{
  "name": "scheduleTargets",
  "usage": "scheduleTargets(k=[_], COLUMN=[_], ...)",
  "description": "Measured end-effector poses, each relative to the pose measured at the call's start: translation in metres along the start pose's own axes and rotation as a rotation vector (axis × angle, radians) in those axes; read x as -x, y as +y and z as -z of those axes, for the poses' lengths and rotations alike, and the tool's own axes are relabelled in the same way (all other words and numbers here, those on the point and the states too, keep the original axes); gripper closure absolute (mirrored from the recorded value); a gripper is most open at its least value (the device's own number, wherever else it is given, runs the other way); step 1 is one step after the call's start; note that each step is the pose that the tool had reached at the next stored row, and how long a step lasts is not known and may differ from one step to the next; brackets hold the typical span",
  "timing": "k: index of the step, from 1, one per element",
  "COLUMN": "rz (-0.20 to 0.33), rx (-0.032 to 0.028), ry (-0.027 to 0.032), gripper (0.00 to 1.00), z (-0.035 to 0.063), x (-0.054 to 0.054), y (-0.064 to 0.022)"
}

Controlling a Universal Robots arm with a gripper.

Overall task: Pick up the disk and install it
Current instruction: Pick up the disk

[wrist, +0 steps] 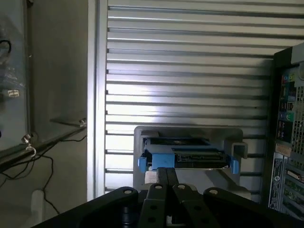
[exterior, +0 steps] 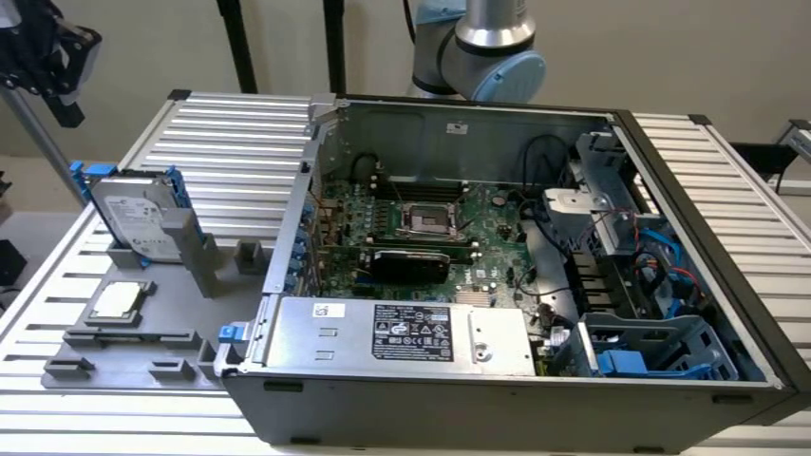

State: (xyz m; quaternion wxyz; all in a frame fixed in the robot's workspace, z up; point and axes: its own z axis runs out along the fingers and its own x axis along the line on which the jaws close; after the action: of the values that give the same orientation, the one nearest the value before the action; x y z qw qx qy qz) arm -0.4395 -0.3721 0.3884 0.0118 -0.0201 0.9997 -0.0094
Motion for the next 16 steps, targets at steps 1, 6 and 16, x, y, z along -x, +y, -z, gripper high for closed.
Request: scheduleTargets(k=[1,6,16], rz=[0.019,0.109,0.292], rx=[0.0004,0.0026,0.0068], ry=[-0.0003,-0.0021,-0.0056], gripper=[0.89,0.89,0.89], z=[0.0000,0.0000,0.0000], x=[0.0000,0.0000,0.0000], y=[0.0000,0.0000,0.0000])
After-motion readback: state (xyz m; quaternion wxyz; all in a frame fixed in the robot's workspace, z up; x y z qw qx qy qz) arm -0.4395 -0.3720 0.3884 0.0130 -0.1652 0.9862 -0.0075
